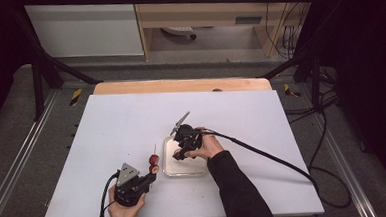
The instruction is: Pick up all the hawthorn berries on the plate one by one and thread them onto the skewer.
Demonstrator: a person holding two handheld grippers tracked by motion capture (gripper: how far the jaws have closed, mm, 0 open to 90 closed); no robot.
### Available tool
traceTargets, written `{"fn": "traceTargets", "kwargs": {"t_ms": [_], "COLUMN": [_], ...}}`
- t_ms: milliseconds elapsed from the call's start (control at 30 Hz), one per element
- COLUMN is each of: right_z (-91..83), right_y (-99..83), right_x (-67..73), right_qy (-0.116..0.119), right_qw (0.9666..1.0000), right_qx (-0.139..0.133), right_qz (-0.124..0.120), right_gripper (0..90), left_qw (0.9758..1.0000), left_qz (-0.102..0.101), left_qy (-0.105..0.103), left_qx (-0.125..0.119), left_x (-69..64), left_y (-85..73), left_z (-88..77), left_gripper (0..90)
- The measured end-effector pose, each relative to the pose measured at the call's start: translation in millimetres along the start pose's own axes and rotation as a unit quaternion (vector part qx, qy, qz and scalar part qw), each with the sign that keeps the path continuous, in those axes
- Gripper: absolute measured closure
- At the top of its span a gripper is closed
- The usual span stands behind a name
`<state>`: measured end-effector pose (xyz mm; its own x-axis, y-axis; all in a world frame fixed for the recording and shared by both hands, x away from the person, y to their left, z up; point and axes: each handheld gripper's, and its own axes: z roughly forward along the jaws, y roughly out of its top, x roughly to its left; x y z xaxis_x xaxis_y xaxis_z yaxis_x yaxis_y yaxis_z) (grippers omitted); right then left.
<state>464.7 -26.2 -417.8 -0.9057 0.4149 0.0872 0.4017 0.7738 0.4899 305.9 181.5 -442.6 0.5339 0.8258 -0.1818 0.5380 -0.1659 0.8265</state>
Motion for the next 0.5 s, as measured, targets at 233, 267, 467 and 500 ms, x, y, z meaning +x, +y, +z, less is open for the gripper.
{"fn": "traceTargets", "kwargs": {"t_ms": [233,267,467,500], "right_z": [3.9,4.1,2.9,1.0], "right_y": [-0.6,-0.7,-0.2,0.0], "right_x": [-2.3,-2.4,-1.9,-1.8], "right_qy": [0.011,0.012,0.011,0.012], "right_qw": [0.9998,0.9998,0.9997,0.9995], "right_qx": [0.015,0.016,0.017,0.012], "right_qz": [0.000,0.000,0.016,0.026], "right_gripper": [55.0,57.7,59.1,59.2], "left_qw": [1.0000,1.0000,1.0000,1.0000], "left_qz": [0.003,0.004,0.004,0.004], "left_qy": [-0.001,-0.001,-0.002,-0.003], "left_qx": [0.003,0.002,0.002,0.001], "left_x": [-0.1,-0.2,-0.6,-0.8], "left_y": [0.3,0.3,0.4,0.4], "left_z": [1.1,1.1,1.2,1.1], "left_gripper": [88.5,88.5,88.6,88.6]}}
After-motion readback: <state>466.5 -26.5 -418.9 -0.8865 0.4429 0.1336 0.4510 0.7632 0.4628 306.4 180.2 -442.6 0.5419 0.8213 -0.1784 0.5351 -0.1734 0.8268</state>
